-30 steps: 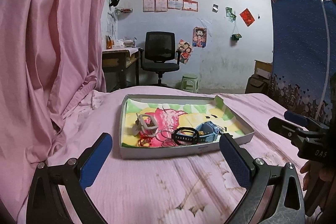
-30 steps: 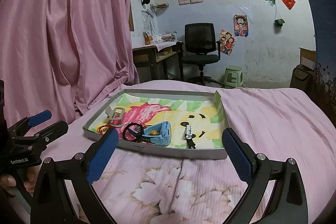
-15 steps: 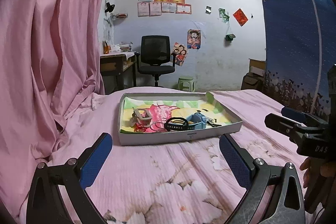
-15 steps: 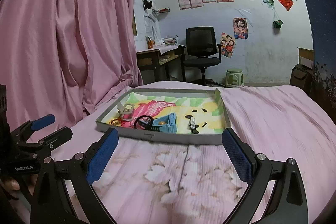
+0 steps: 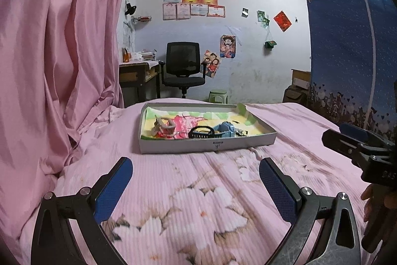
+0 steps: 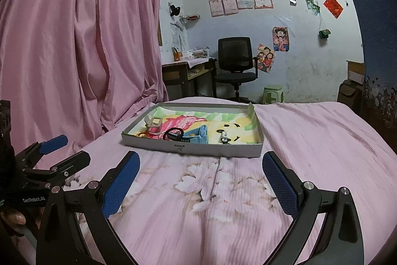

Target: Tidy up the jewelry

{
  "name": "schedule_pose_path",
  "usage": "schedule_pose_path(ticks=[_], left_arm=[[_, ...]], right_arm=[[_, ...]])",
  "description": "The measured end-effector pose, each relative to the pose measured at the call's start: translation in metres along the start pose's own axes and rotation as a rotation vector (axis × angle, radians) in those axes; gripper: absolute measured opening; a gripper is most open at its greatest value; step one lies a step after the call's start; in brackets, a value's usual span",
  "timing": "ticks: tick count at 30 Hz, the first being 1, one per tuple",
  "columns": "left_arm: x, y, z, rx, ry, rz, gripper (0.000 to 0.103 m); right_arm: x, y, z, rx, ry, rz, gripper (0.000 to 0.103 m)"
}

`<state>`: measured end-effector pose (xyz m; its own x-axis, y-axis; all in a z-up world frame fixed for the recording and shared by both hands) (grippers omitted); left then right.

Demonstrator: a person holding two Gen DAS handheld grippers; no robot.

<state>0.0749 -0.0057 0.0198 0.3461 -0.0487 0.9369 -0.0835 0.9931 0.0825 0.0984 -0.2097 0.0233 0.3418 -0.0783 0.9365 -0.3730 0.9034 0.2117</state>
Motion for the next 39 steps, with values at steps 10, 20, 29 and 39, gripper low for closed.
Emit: schedule_pose_path(ticks=[10,20,29,39], left_arm=[[-0.019,0.002,0.015,0.034,-0.002,0.013,0.103],[-0.021,0.007,0.023,0.06,-0.029,0.032,0.103],[-0.03,0.008,0.026,0.066,-0.021,0.043,0.103],[-0.034,0.01,0.029,0.096,-0.041,0.048,0.102]], right_arm=[[-0.009,0.009,0.024,-0.024,-0.021,0.039,0.098],[-0.023,0.011,0.037,-0.058,-0.04,0.05,0.098],[-0.032,0.009,0.04,-0.086,-0.044,0.042,0.098],[-0.034,0.009,0.045,-0.112,-0.064,0.047,0.098]])
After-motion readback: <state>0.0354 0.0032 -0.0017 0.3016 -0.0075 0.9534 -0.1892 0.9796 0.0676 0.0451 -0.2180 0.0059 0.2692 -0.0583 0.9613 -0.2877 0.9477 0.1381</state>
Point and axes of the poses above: each gripper's, at about its wrist camera, not at the fingertips, and z roughly against the way its jaws point, y to its left, x to its top, the point moved 5 cm from there along -z, roughly the way its jaws point, and after that the axes turned 14 degrees about x, right-handed, at the moved point
